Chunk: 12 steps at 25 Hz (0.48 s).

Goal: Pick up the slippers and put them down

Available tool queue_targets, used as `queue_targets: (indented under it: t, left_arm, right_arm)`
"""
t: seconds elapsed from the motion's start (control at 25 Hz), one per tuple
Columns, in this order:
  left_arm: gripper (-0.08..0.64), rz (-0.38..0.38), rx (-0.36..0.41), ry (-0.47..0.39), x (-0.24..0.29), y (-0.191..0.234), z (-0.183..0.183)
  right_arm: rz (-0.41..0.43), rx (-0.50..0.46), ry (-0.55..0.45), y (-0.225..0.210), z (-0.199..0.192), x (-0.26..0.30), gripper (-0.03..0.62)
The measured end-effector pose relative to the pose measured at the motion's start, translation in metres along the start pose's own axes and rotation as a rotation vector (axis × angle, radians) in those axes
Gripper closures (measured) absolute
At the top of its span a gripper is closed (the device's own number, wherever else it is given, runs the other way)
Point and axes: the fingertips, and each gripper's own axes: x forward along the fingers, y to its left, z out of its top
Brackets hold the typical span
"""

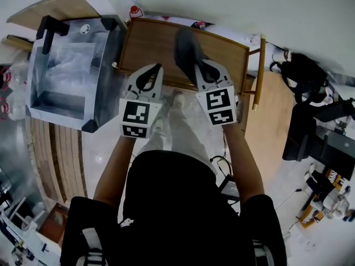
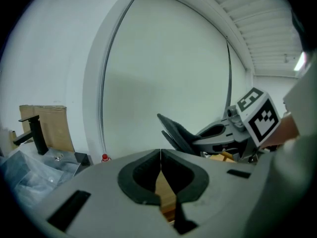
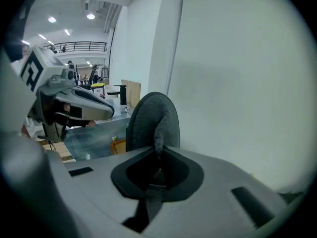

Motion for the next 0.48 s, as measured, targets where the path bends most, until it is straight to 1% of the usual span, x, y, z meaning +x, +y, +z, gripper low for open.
queue_targets:
  t: [0.16,0.48]
  left_arm:
    - [0.554,-0.031,0.041,-0.011,-0.021,-0.01,0.003]
    - [0.554,-0.078,0.07,-0.055,-0.054,-0.027,0.008]
  right_arm:
    - [-0.037,0.005,-0.027,0.01,0.005,-0.023,0.583]
    - [-0.111,0.042,-0.075,0.027,0.011,-0.062,0.583]
